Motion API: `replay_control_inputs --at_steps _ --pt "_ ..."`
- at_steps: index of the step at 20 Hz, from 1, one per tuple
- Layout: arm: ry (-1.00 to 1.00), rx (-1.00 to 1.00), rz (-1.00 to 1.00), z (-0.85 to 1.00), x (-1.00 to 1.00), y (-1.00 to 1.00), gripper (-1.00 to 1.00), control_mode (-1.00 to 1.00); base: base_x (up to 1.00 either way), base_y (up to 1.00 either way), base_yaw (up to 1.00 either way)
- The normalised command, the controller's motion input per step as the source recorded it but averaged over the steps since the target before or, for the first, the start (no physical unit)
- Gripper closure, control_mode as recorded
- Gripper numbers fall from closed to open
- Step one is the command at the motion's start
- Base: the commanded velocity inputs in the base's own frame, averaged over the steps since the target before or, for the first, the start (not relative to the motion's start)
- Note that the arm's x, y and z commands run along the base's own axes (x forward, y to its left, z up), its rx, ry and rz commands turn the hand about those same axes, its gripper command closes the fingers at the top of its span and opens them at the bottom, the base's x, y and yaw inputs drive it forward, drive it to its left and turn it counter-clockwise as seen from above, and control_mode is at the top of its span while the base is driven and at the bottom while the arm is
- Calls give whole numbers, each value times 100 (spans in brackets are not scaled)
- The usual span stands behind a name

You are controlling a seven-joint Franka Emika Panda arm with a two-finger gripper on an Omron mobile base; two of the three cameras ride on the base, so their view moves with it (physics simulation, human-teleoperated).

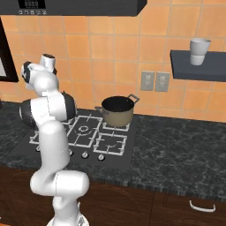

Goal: Pick the kettle from the counter and place it on a stove burner. Then turn the burner on.

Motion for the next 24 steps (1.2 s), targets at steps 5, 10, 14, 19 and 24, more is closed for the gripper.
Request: replay_control_inputs --at_steps 5,10,14,19,24 --pt "-7 9 -7 -33 33 -22 100 -100 0 0 0" --pt "-8 8 0 -10 41 -3 100 -100 0 0 0" --pt "-13 9 0 -20 32 0 100 -100 0 0 0" --pt "-19 6 4 1 -23 0 100 -100 0 0 0" --pt "-23 4 6 8 -27 0 100 -100 0 0 0"
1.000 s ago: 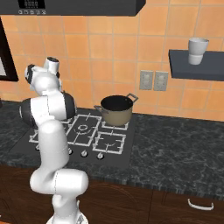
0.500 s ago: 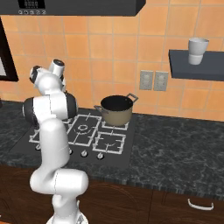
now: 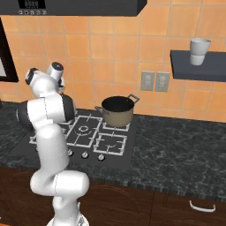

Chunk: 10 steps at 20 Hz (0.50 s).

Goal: Pick the kettle from the counter and place it on a stove burner. Then turn the burner on.

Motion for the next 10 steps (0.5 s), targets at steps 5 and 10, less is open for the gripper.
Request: replay_control_inputs --at_steps 5,10 --pt "-25 3 7 -1 0 -3 100 -100 0 0 0" --pt "-10 2 4 1 0 -14 100 -100 0 0 0"
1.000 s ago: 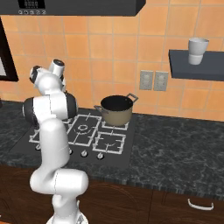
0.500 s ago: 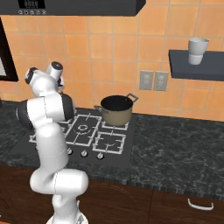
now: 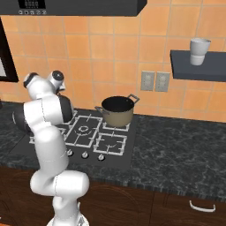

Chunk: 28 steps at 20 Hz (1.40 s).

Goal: Pick the kettle from the counter and place it on a stove burner. Then turn the burner on.

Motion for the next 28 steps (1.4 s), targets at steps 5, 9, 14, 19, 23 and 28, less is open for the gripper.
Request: replay_control_inputs --at_steps 5,9,14,19,23,28 --pt "0 3 0 0 0 -28 100 -100 0 0 0" --pt "-2 1 0 0 0 -25 100 -100 0 0 0" --pt "-11 11 1 0 0 -6 100 -100 0 0 0" --pt "-3 13 2 -2 0 0 100 -100 0 0 0" --pt "1 0 0 -8 0 -2 100 -100 0 0 0" --pt "-1 0 0 0 0 -14 100 -100 0 0 0"
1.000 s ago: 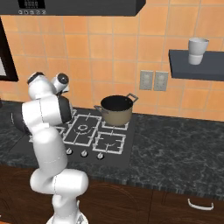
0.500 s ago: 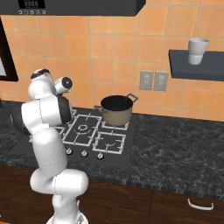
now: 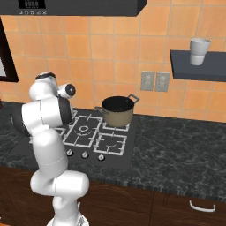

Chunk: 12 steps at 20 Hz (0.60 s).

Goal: Pick the kettle from the counter and place it on a stove burner. Then turn the burner on.

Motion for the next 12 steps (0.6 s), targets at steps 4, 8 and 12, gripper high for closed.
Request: replay_control_inputs --at_steps 4,8,12 --pt "-2 0 0 0 0 -20 100 -100 0 0 0" --pt "-2 0 0 0 9 -3 100 -100 0 0 0" --pt "0 0 0 -22 9 0 100 -100 0 0 0"
